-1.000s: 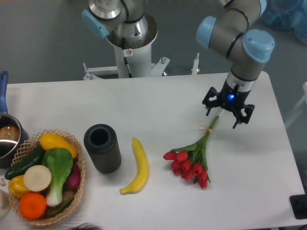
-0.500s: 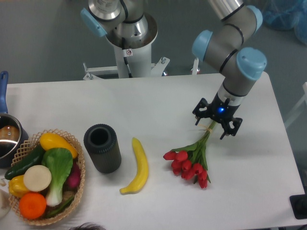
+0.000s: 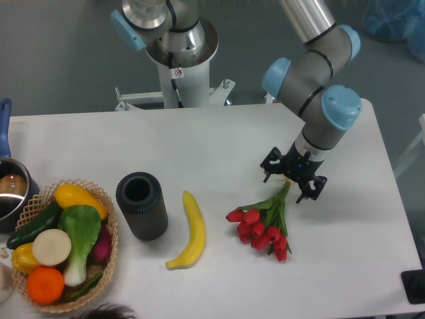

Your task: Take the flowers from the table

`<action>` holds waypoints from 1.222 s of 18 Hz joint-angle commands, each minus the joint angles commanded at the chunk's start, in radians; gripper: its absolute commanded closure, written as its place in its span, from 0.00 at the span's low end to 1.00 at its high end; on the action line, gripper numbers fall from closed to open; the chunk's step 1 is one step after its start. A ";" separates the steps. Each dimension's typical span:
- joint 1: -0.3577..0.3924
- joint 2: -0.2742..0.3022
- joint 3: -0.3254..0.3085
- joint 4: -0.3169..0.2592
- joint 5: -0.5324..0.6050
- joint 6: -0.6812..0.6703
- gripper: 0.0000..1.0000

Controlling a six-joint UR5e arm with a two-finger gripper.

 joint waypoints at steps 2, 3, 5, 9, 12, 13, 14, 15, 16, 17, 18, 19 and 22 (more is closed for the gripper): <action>0.000 -0.002 0.002 0.000 0.000 0.000 0.00; 0.000 -0.006 0.002 0.000 -0.002 0.000 0.00; 0.000 -0.011 0.002 0.002 -0.002 -0.002 0.00; -0.003 -0.031 0.002 0.002 -0.002 -0.002 0.00; -0.009 -0.041 0.006 0.008 -0.002 -0.002 0.06; -0.012 -0.043 0.011 0.008 -0.002 -0.002 0.11; -0.012 -0.046 0.012 0.008 -0.002 -0.002 0.12; -0.012 -0.045 0.012 0.008 -0.002 -0.002 0.15; -0.012 -0.045 0.012 0.008 -0.002 -0.002 0.20; -0.012 -0.045 0.012 0.008 -0.002 -0.003 0.29; -0.012 -0.046 0.015 0.008 -0.002 -0.005 0.37; -0.014 -0.048 0.021 0.006 -0.002 -0.009 0.43; -0.015 -0.052 0.029 0.006 -0.002 -0.018 0.58</action>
